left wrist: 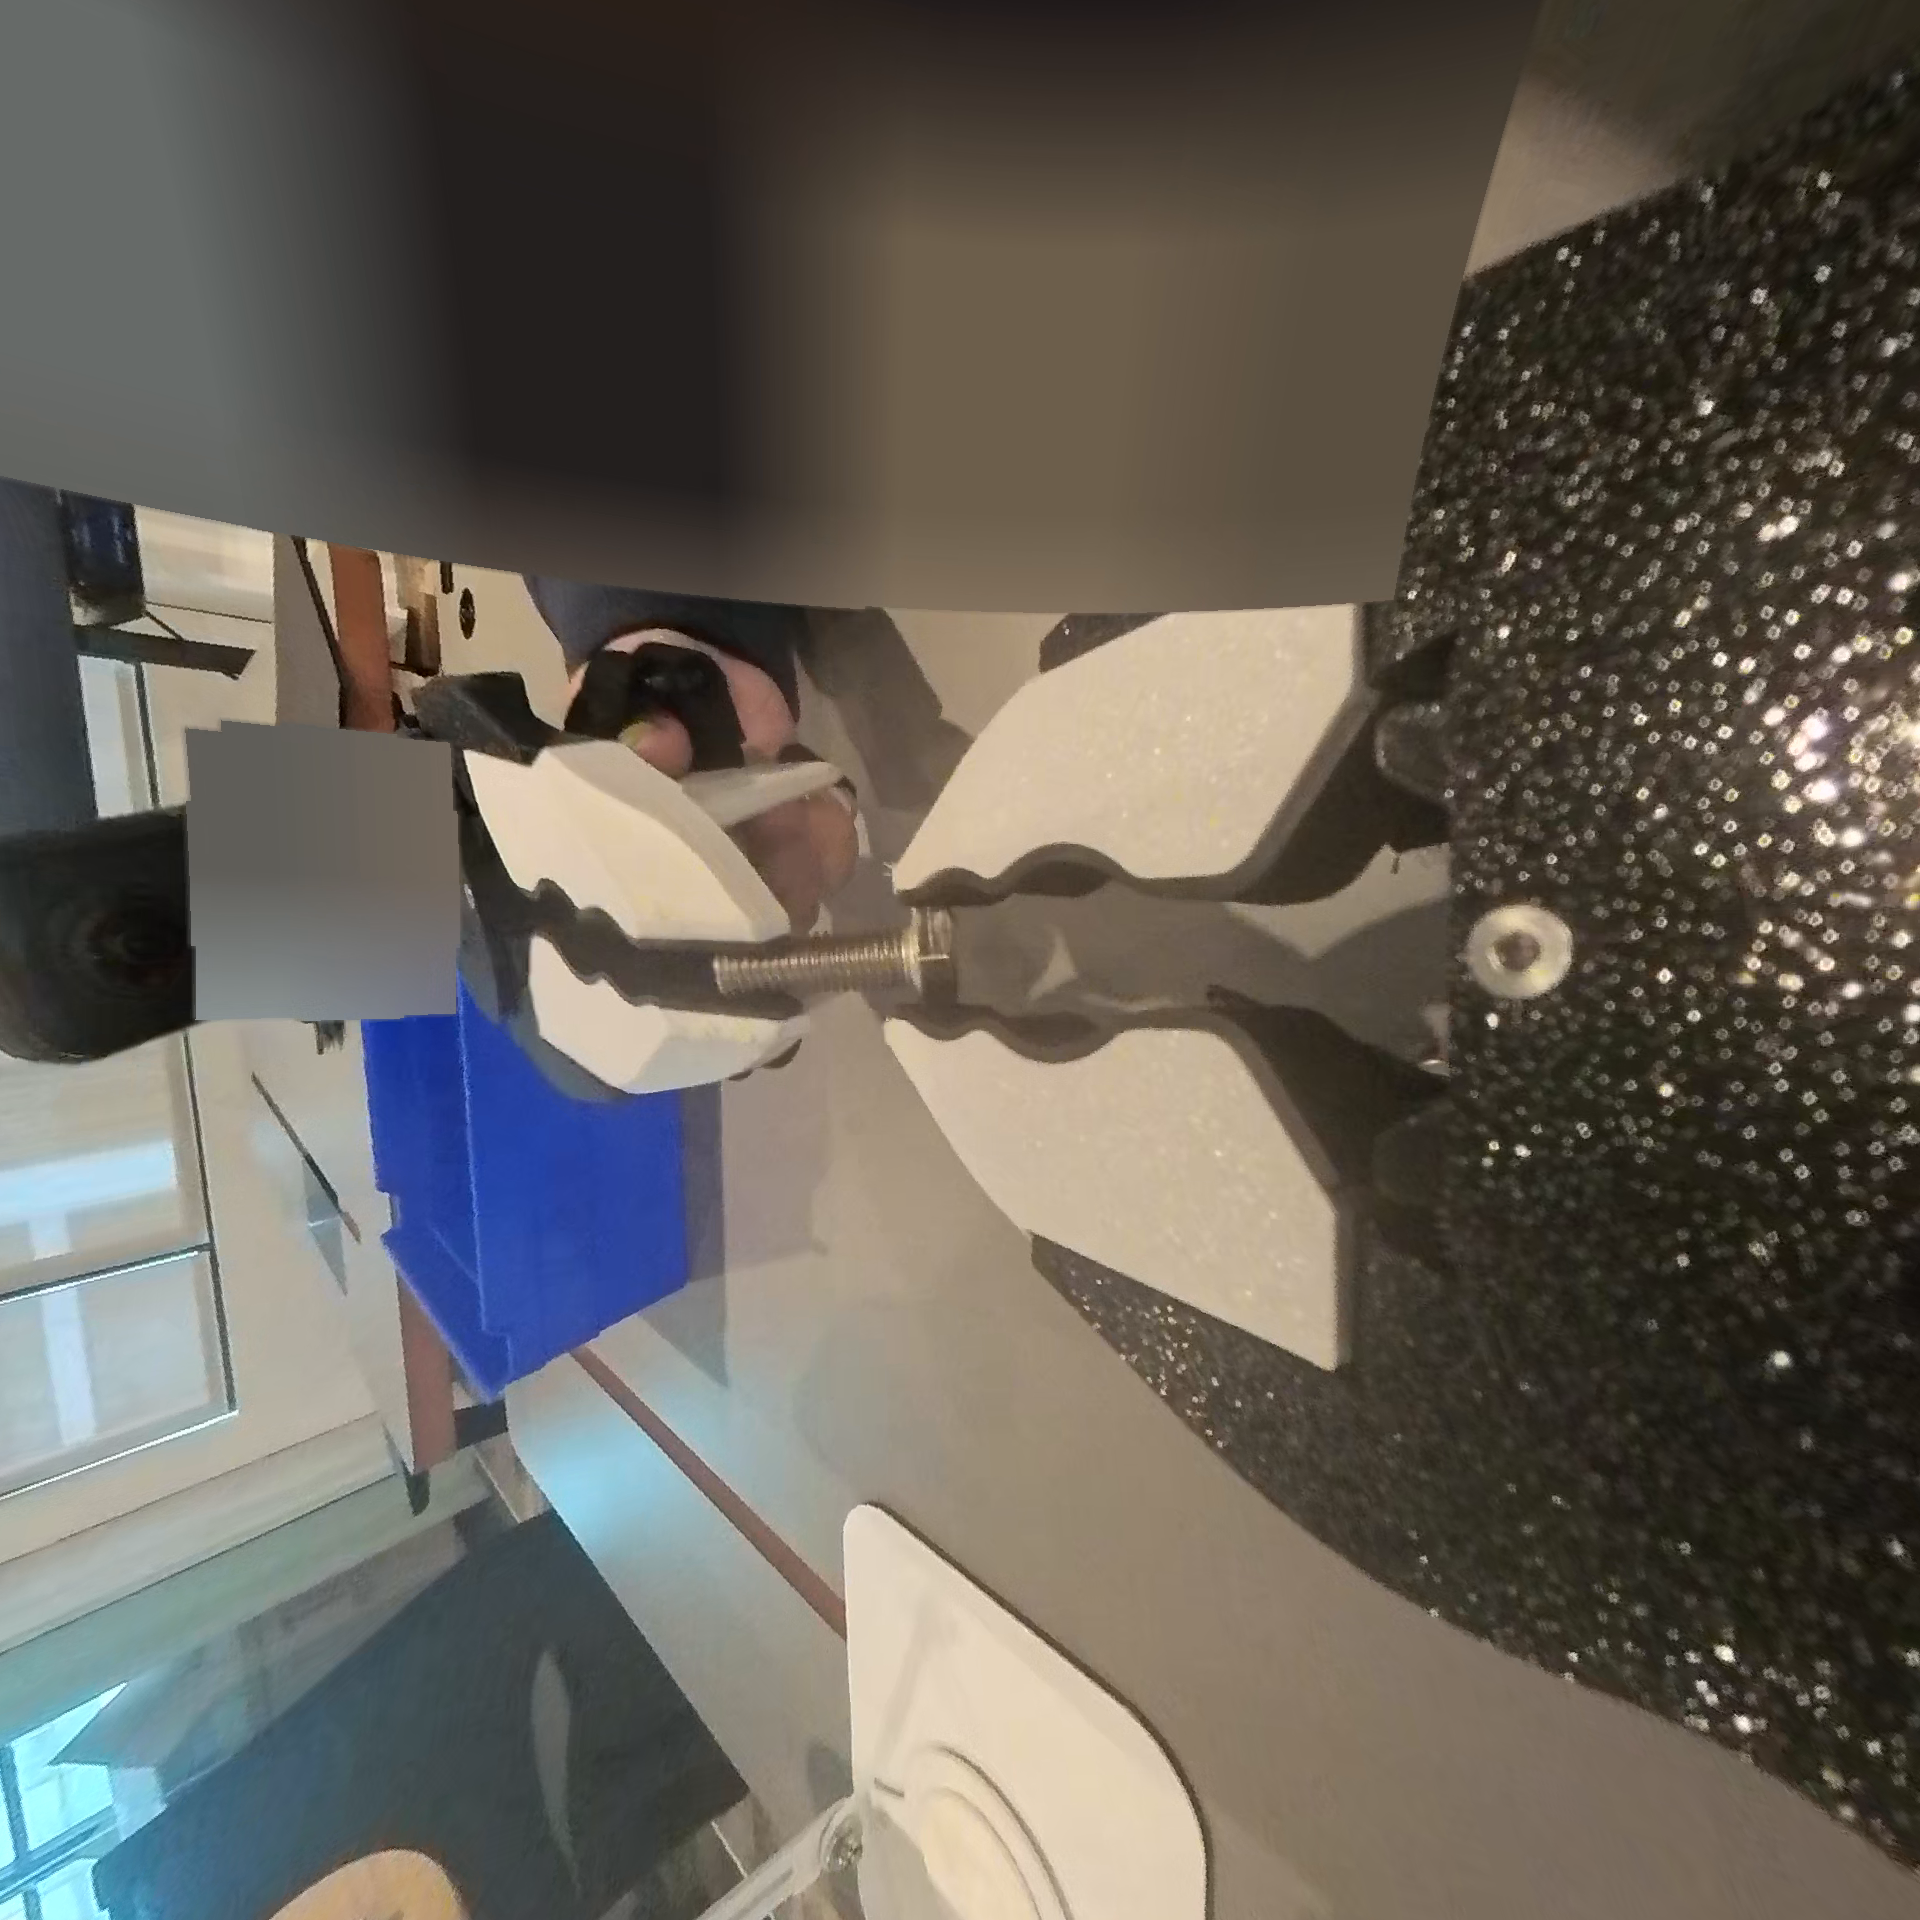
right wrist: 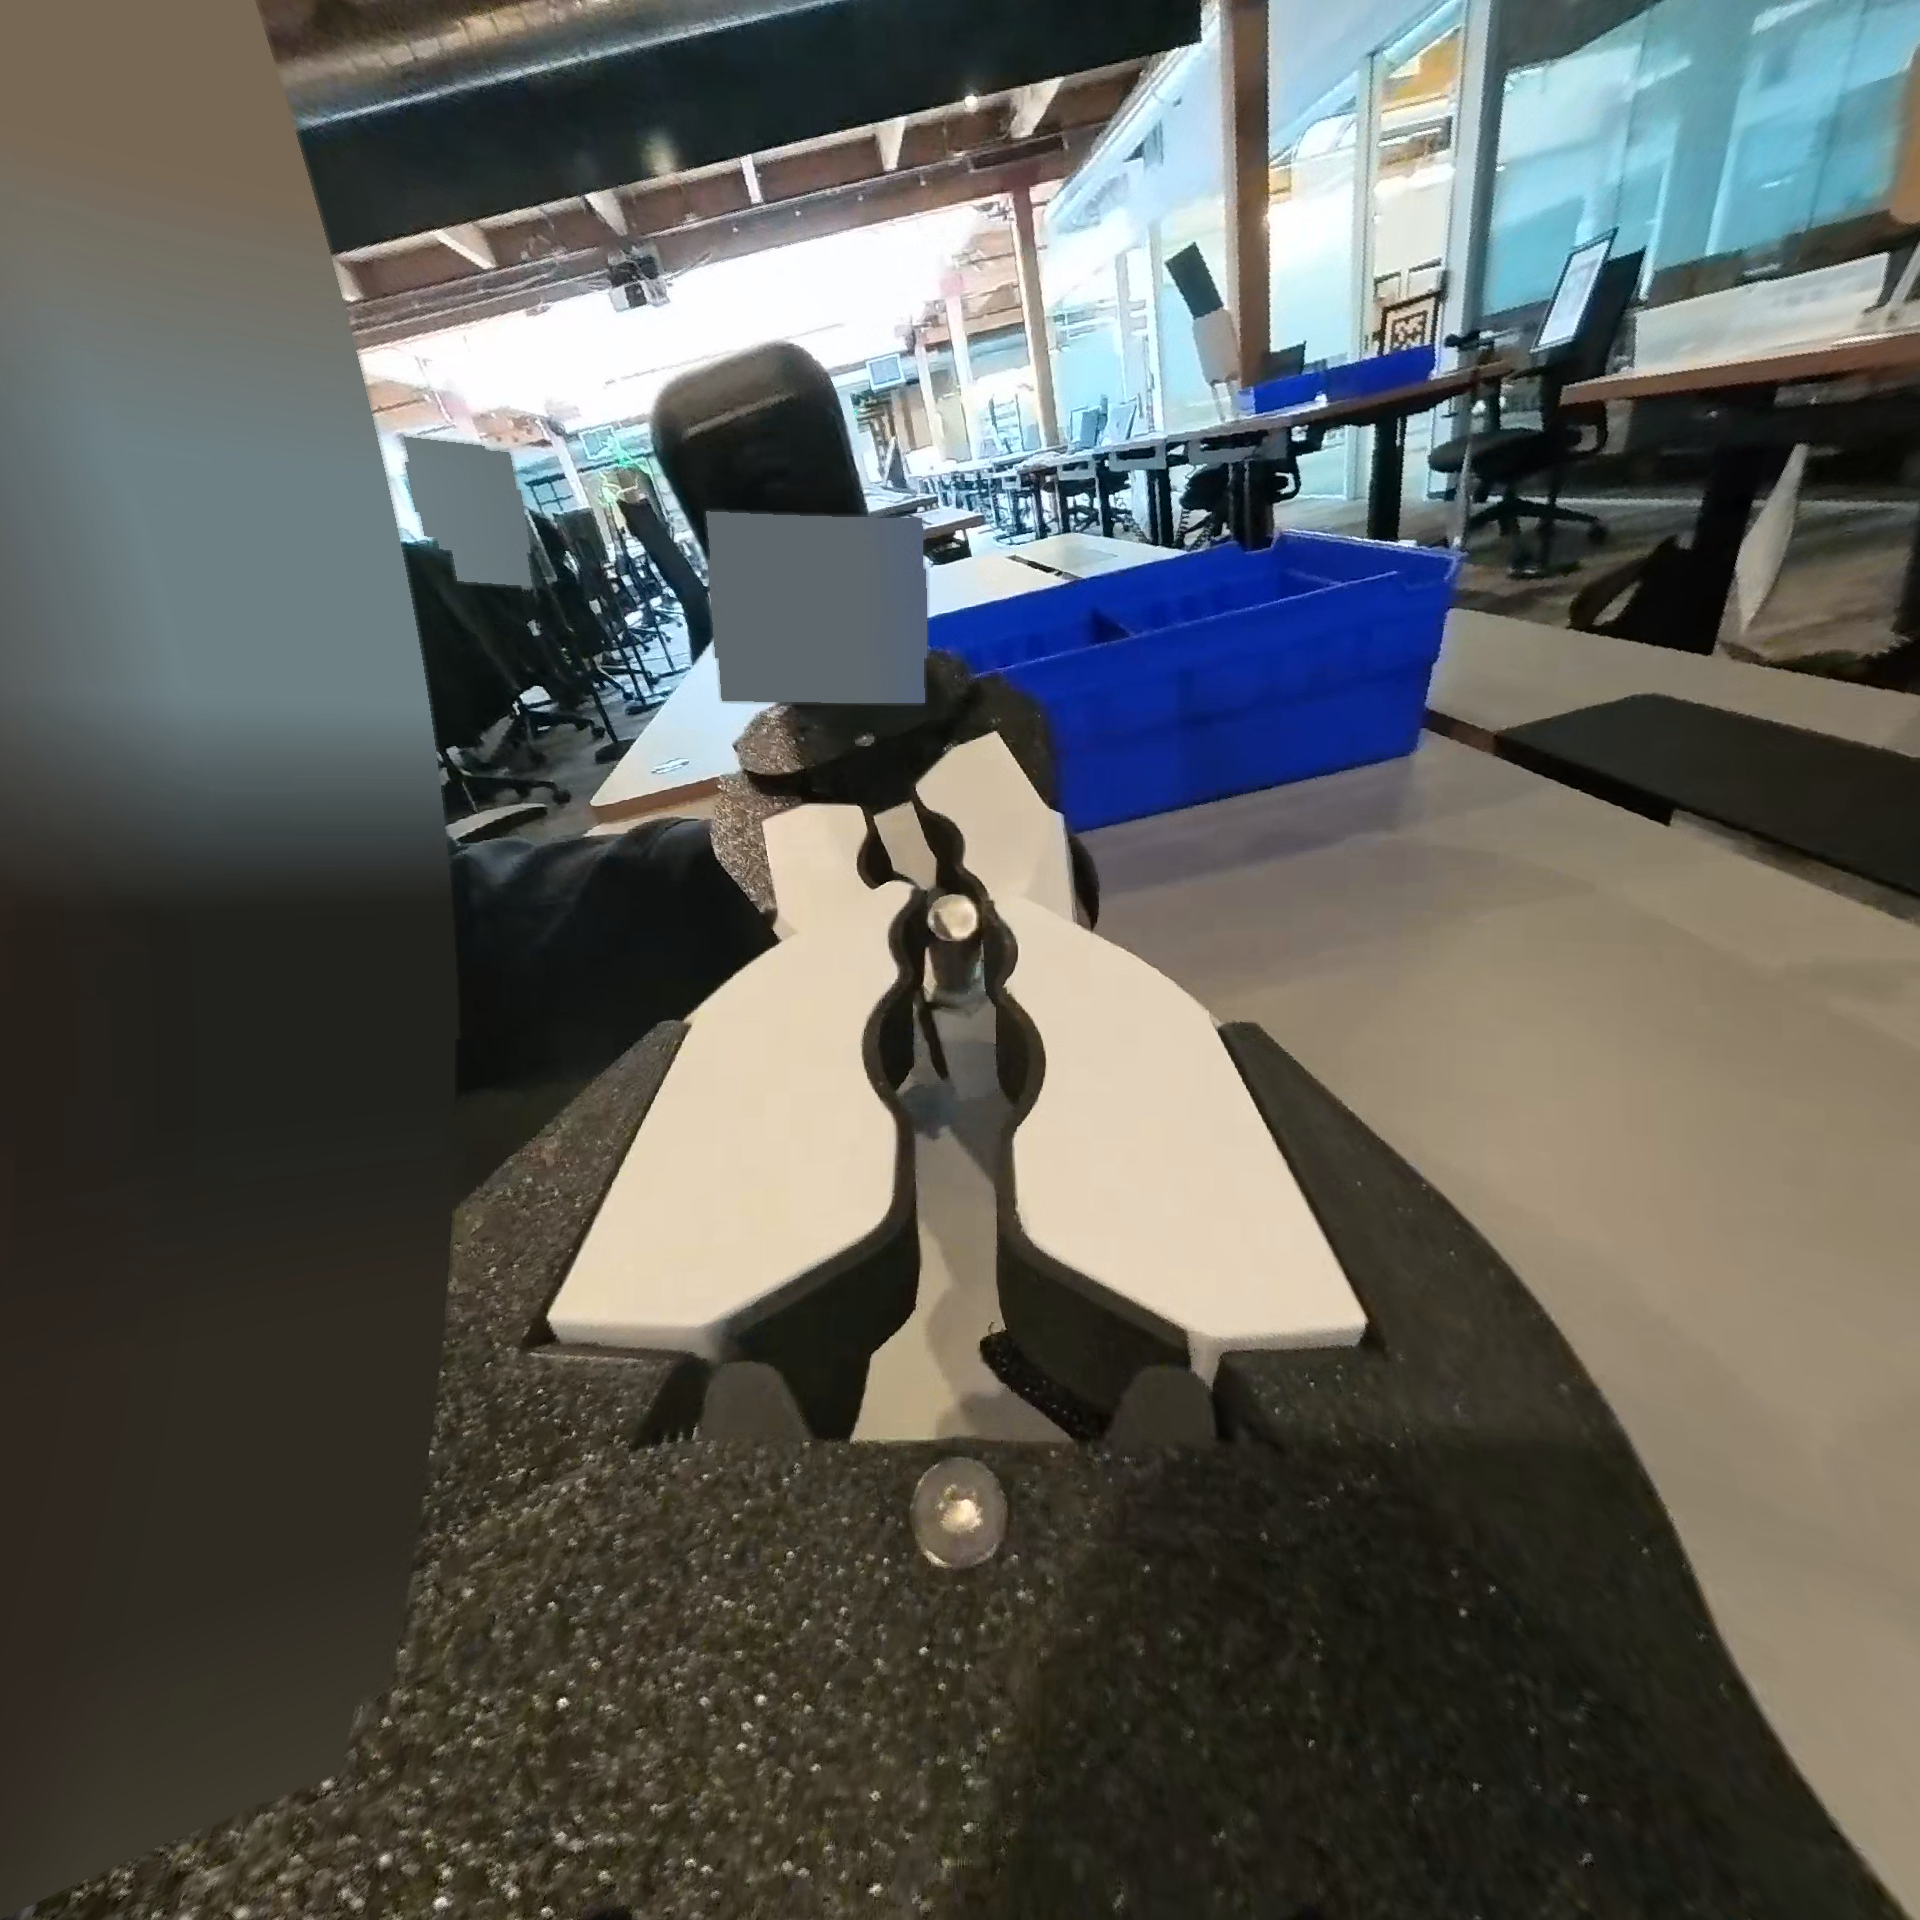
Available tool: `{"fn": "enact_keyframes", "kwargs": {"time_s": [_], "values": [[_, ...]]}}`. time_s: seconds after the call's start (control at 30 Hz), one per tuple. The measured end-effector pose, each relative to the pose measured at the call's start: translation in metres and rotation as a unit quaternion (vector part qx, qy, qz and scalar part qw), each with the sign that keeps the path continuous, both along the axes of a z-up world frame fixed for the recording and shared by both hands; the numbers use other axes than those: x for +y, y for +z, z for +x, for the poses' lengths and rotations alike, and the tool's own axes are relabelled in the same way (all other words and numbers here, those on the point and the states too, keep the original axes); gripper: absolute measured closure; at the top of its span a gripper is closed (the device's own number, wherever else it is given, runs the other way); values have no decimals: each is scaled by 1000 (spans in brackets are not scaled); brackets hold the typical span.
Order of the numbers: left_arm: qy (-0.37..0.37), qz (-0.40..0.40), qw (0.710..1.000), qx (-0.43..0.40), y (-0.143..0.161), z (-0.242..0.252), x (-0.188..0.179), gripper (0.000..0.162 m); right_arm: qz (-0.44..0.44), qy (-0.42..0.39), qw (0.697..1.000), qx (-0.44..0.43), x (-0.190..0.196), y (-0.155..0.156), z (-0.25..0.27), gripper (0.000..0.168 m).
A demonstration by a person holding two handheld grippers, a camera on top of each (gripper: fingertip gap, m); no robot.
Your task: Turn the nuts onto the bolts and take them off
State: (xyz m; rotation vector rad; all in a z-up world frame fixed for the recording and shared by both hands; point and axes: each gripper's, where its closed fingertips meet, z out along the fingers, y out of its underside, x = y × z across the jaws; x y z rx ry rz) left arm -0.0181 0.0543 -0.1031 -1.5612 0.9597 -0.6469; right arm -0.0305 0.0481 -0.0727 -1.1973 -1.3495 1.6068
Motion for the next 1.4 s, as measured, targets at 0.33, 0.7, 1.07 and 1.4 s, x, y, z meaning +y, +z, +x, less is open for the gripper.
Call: {"fn": "enact_keyframes", "kwargs": {"time_s": [0.33,0.7,1.07,1.4], "values": [[56,-44,997,36,-12,-27,-8,106,118,-38,985,-117,18,-37,2,158],[175,-61,974,129,-40,-86,-22,104,204,-26,941,-268,23,-95,-8,158],[157,-71,975,140,-50,-79,-19,100,208,-18,933,-292,22,-104,-11,158],[150,-73,979,120,-46,-75,-19,102,213,-10,934,-286,17,-103,-12,149]]}}
